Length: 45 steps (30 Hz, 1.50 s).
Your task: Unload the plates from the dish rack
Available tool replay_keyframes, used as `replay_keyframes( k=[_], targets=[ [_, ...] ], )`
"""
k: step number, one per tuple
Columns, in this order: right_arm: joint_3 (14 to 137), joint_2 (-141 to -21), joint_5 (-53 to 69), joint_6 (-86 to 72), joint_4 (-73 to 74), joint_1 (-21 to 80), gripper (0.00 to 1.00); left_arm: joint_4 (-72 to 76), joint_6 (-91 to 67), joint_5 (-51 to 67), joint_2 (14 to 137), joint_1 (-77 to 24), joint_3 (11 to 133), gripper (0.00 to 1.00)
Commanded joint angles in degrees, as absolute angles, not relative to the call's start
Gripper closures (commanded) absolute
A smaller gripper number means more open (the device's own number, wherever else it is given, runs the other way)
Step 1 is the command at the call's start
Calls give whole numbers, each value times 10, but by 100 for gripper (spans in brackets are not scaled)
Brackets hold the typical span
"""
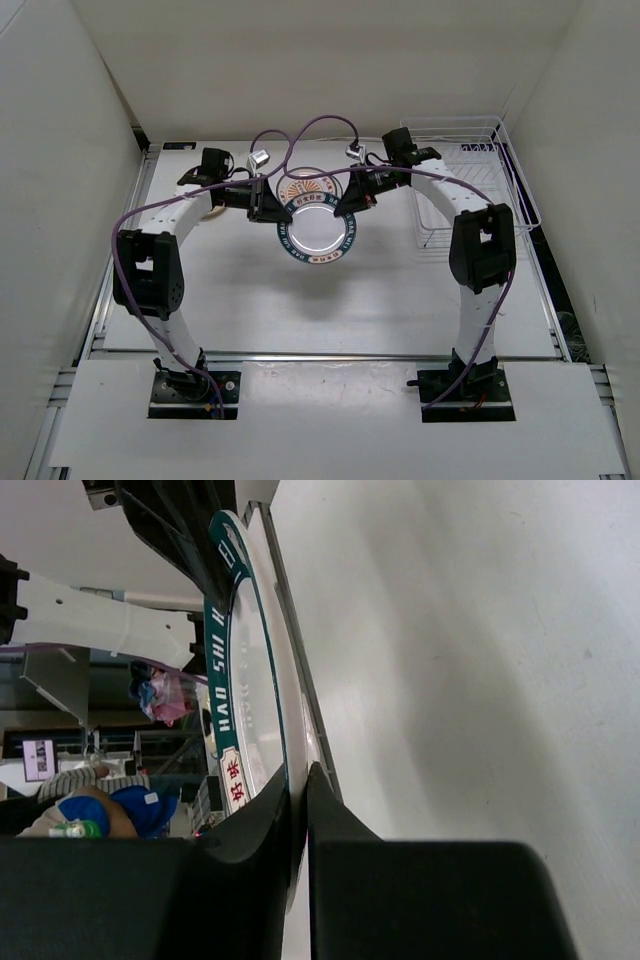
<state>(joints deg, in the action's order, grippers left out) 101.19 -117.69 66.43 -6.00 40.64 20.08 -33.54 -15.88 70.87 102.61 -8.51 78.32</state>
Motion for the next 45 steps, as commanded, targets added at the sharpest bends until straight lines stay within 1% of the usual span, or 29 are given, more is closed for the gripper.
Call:
replay_keyframes(
  k=[1,2,3,4,5,7,9,10,13,17,18,23,24,29,37,45],
  targets=[
    [1035,-1172,691,-58,391,204,99,-329,-142,752,1007,-98,783,90],
    [1035,-1172,677,-63,396,204,89,-329,-142,743,1007,-98,788,90],
    [1041,-1172,635,-63,403,204,72,-329,-142,721,1000,-98,788,90],
    [1041,-1159,613,-63,410,204,42,-329,-148,705,1000,-98,788,90],
    [1041,-1152,593,-63,415,198,31,-329,-148,686,993,-98,788,90],
    [1024,-1123,569,-56,426,178,16,-318,-184,604,978,-98,778,90],
    [984,-1086,562,-56,433,159,11,-295,-225,539,965,-98,751,90],
    [968,-1071,562,-50,440,143,9,-280,-259,485,965,-98,743,90],
    [908,-1009,541,-19,460,116,9,-268,-303,426,965,-98,730,90],
    [864,-927,531,38,484,92,8,-262,-365,440,1017,-98,776,90],
    [855,-895,521,38,493,84,7,-262,-372,450,1046,-98,804,90],
    [824,-790,505,51,526,56,7,-262,-388,508,1138,-98,902,90],
    [817,-775,505,51,533,49,7,-262,-388,508,1153,-93,937,90],
    [754,-703,493,78,586,26,6,-257,-395,520,1250,-70,1029,90],
    [706,-679,486,108,611,-16,6,-257,-353,520,1339,-43,1142,90],
    [681,-668,486,91,580,-26,6,-257,-341,509,1368,-43,1158,90]
  ],
)
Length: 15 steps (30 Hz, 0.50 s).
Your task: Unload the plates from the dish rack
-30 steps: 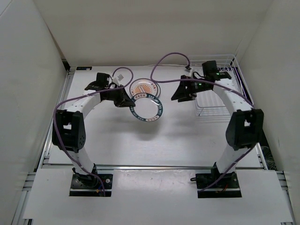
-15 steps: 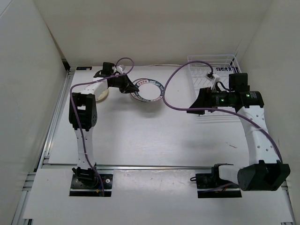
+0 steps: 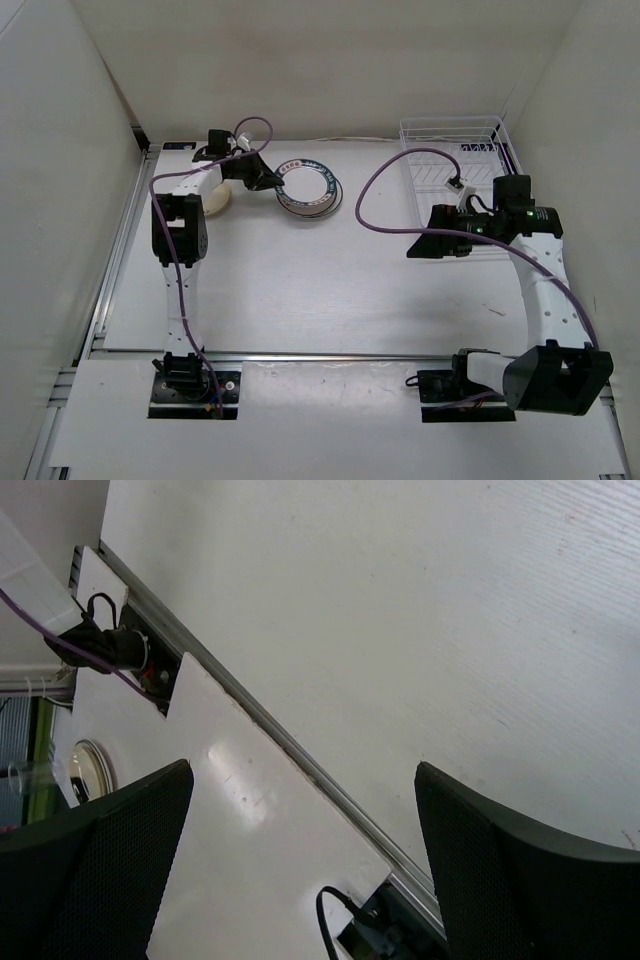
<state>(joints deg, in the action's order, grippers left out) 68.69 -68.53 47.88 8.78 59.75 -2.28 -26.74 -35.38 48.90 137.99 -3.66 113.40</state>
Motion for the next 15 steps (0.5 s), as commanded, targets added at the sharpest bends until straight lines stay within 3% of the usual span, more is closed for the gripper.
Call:
replay_keyframes(
  k=[1,7,15],
  targets=[
    [676,-668,486,86,580,-26,6,-257,-341,501,1368,-43,1158,88],
    [665,-662,486,80,567,-26,5,-257,-336,494,1361,-43,1145,67],
    [642,-646,491,75,555,-26,5,-257,-318,476,1343,-43,1134,54]
  ],
)
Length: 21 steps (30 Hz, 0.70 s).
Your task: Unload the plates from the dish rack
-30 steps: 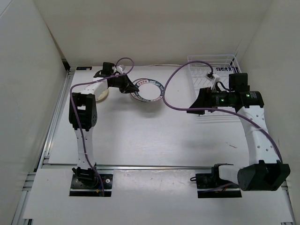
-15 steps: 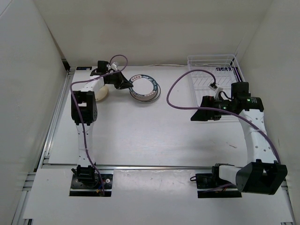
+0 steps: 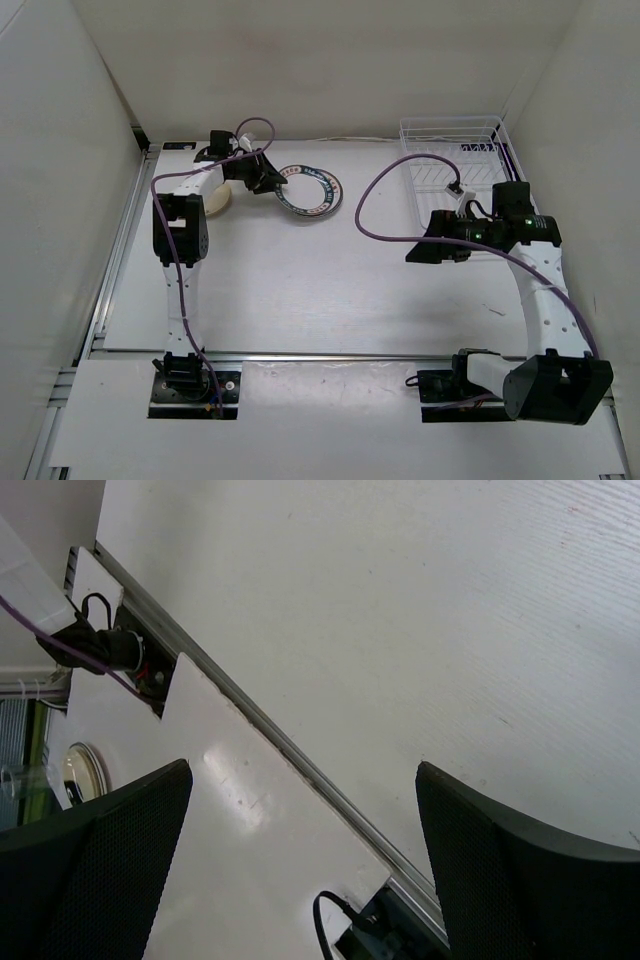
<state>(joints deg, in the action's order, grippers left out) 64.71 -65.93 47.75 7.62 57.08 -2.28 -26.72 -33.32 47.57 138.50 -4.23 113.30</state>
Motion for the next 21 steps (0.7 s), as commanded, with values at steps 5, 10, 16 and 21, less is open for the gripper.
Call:
replay_keyframes(
  k=[5,10,16,21],
  targets=[
    [637,-640,497,69,544,-26,4,-257,-306,463,1325,-43,1121,34],
    [631,-629,502,64,544,-26,4,-257,-293,457,1320,-54,1111,30],
    [621,-619,507,58,539,-38,4,-257,-274,452,1320,-75,1121,22],
    [601,-607,507,52,539,-43,2,-268,-259,422,1320,-81,1116,22]
  ],
)
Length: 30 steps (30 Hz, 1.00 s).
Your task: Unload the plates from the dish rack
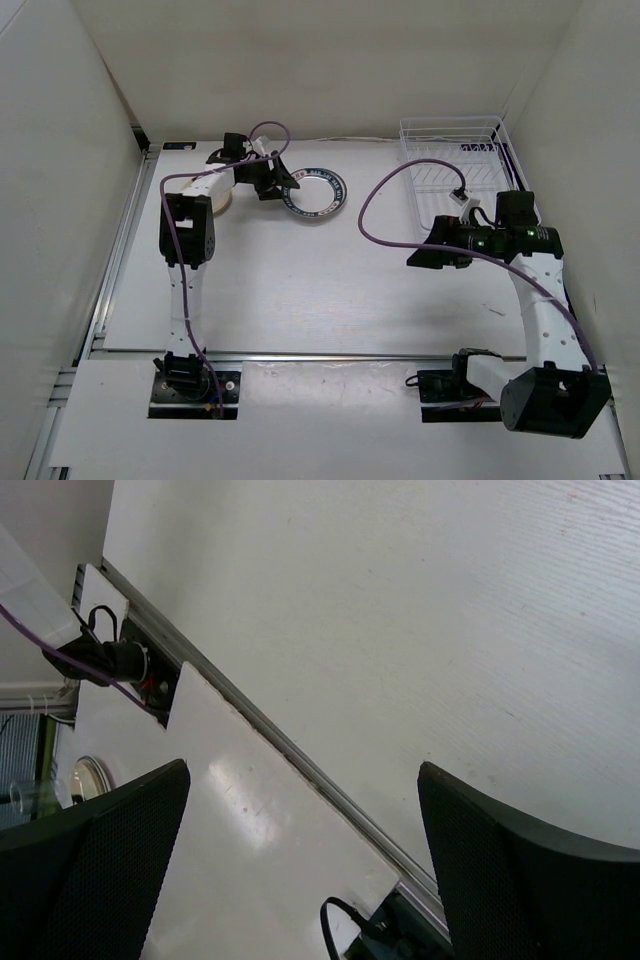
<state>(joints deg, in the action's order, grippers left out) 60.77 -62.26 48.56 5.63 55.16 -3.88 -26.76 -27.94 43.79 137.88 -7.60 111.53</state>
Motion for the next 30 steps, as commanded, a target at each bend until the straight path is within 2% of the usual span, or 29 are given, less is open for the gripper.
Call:
replay_keyframes(
  k=[1,6,13,19,23,24,30],
  targets=[
    [601,-607,507,52,539,-43,2,-268,-253,417,1320,-81,1116,22],
    [601,-607,507,52,533,-43,2,-290,-239,371,1308,-81,1104,22],
    [584,-596,513,47,528,-43,2,-325,-198,218,1264,-81,1115,21],
    [586,-584,512,47,523,-43,2,-331,-173,226,1220,-81,1102,21],
    [606,-579,424,35,505,-43,0,-337,-130,200,1155,-81,1083,21],
    [612,-579,347,22,497,-43,0,-342,-125,185,1137,-81,1063,19],
    [626,-560,87,0,454,-49,0,-342,-86,78,952,-81,928,5]
  ],
)
